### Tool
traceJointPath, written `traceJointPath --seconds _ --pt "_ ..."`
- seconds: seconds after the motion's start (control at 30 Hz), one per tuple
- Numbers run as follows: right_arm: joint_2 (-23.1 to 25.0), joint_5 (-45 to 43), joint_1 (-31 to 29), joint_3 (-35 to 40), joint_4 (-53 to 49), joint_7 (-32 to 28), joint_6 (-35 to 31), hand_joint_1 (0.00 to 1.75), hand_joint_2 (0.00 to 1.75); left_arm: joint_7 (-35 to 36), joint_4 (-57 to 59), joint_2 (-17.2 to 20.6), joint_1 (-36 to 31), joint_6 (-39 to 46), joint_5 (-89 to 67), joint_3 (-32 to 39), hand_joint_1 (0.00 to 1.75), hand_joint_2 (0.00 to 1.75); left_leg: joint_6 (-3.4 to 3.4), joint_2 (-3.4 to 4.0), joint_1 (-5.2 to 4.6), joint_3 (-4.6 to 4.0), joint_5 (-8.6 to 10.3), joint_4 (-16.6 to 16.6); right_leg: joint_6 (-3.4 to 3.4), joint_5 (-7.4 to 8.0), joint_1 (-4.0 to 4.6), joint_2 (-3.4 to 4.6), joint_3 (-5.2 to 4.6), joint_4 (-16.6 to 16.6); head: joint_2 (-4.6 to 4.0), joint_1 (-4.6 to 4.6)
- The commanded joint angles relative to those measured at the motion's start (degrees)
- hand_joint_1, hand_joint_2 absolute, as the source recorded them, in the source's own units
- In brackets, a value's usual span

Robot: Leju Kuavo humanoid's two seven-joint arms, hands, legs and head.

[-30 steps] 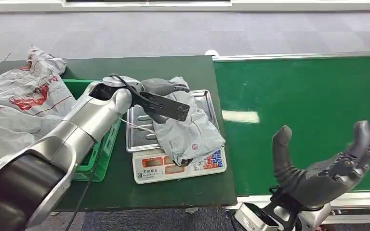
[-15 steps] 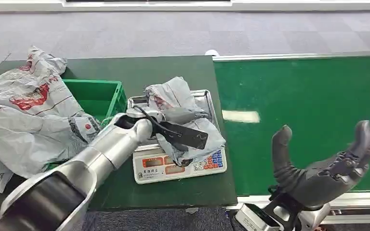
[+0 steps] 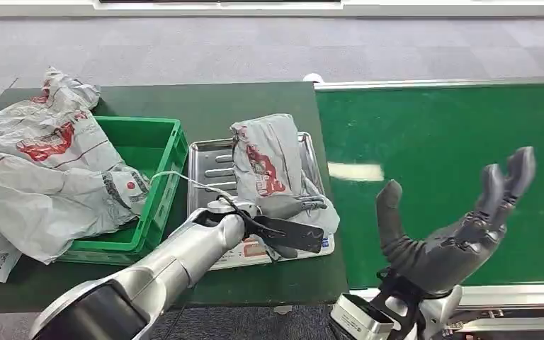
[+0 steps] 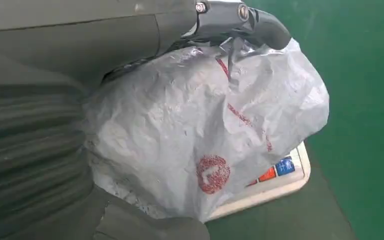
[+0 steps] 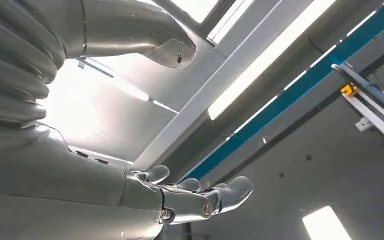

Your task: Moved the parcel from conveyor to table for the left to box.

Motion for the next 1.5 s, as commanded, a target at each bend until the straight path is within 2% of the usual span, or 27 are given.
traceJointPath --seconds 0.03,0.17,0.2,0.57,1.1,1.2,1.27,1.4,1.5 --pt "1.0 -0.6 -4.6 0.7 5.5 0.0 -0.1 0.00 1.75 1.2 4.8 0.4 1.0 2.5 -0.5 -2.7 0.00 1.75 0.01 0.23 -0.01 0.13 0.01 -0.1 -0.04 0.09 0.00 0.27 0.04 -0.1 0.00 0.00" --pt "1.0 -0.6 -4.6 0.7 5.5 0.0 -0.1 0.00 1.75 1.2 4.8 0.4 1.0 2.5 -0.5 -2.7 0.00 1.75 0.01 0.18 0.00 0.13 0.01 -0.1 -0.05 0.08 0.00 0.22 0.07 -0.1 0.00 0.00" --pt "0.8 -0.7 -4.2 0.8 5.2 0.0 -0.1 0.00 1.75 1.2 4.5 0.7 0.6 3.1 -0.5 -2.6 1.71 1.75 0.01 0.19 0.01 0.12 0.01 -0.1 -0.04 0.08 0.00 0.23 0.05 -0.1 0.00 0.00" --pt "-0.3 -1.8 -3.2 0.9 5.1 0.0 -0.1 0.00 1.75 1.2 3.2 4.4 -3.3 5.2 -2.5 -3.8 1.75 1.75 -0.01 0.20 0.02 0.13 0.02 -0.1 -0.07 0.08 0.03 0.25 0.03 -0.1 0.00 0.00" --pt "-0.8 -2.1 -4.2 1.3 6.2 0.0 -0.1 0.00 1.75 1.7 -0.2 7.2 -7.2 5.9 -4.0 -4.7 1.75 1.75 -0.02 0.20 0.05 0.04 0.05 0.0 -0.06 0.09 0.09 0.24 -0.06 0.0 0.00 0.00" --pt "-1.5 -2.0 -3.5 1.1 5.4 0.0 -0.1 0.00 1.75 0.6 -5.5 8.1 -11.7 7.3 -4.4 -4.7 1.75 1.75 -0.03 0.09 0.06 -0.10 0.05 0.1 -0.05 0.06 0.10 0.13 -0.15 0.1 0.00 0.00" --pt "-1.9 -1.7 -2.6 0.6 4.3 0.0 -0.1 0.00 1.75 0.9 -13.2 9.8 -15.4 7.5 -4.3 -4.4 1.75 1.75 -0.02 0.01 0.07 -0.21 0.08 0.2 -0.05 0.05 0.11 0.05 -0.23 0.1 0.00 0.00" --pt "-2.4 -1.8 0.2 0.1 1.7 0.0 -0.1 0.00 1.75 8.7 -34.5 15.7 -23.6 4.2 -2.1 0.3 1.75 1.75 0.00 -0.10 0.10 -0.50 0.13 0.3 -0.07 0.02 0.15 -0.06 -0.48 0.3 0.00 0.00" --pt "-2.3 -1.2 1.7 -0.5 0.1 0.0 -0.1 0.00 1.75 12.3 -42.2 18.4 -27.8 1.2 -0.9 3.2 1.75 1.75 -0.02 0.02 0.09 -0.55 0.13 0.3 -0.06 0.10 0.13 0.07 -0.61 0.3 0.00 0.02"
